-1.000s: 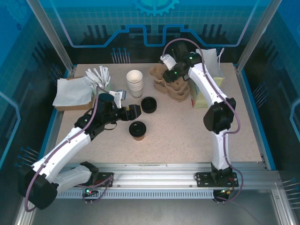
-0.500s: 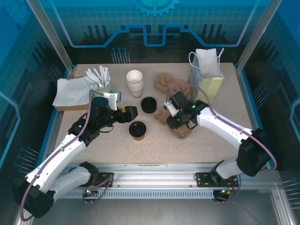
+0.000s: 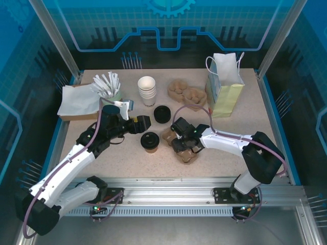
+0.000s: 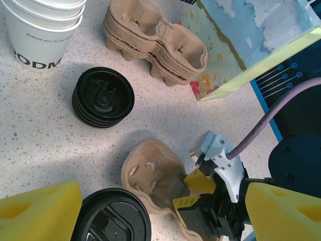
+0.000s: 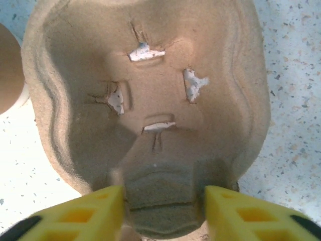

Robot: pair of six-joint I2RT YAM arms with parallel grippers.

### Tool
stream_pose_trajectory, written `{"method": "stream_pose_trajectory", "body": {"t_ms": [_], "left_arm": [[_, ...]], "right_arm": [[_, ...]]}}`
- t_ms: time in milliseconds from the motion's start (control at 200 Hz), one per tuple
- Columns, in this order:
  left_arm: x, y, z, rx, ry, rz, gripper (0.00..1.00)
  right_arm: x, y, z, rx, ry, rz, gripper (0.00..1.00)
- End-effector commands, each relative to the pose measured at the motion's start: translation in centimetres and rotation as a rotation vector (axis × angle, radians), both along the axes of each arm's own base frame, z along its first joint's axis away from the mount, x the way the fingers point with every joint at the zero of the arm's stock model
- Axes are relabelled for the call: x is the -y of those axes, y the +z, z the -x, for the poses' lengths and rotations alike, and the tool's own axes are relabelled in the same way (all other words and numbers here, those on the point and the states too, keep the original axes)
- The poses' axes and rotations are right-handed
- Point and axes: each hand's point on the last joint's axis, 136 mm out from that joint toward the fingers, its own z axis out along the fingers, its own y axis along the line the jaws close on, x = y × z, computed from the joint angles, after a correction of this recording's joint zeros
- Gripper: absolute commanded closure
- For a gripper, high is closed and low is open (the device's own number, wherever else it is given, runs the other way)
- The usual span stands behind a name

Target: Pack the takeout coffee

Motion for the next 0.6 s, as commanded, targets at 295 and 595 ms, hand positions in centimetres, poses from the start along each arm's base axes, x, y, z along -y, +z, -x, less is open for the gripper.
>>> {"method": "stream_pose_trajectory", "body": {"t_ms": [295, 595], "left_arm": [[2.4, 2.2, -0.3, 0.035, -0.096, 0.037, 0.14], [8.1, 4.4, -0.1, 0.102, -0.26, -0.034, 0.14]], "right_arm": [[7.1, 20.5, -5.6, 0.378, -0.077, -0.023, 0.3], [19.5, 29.8, -13.3, 0.558, -0.389, -0.044, 0.26]]}}
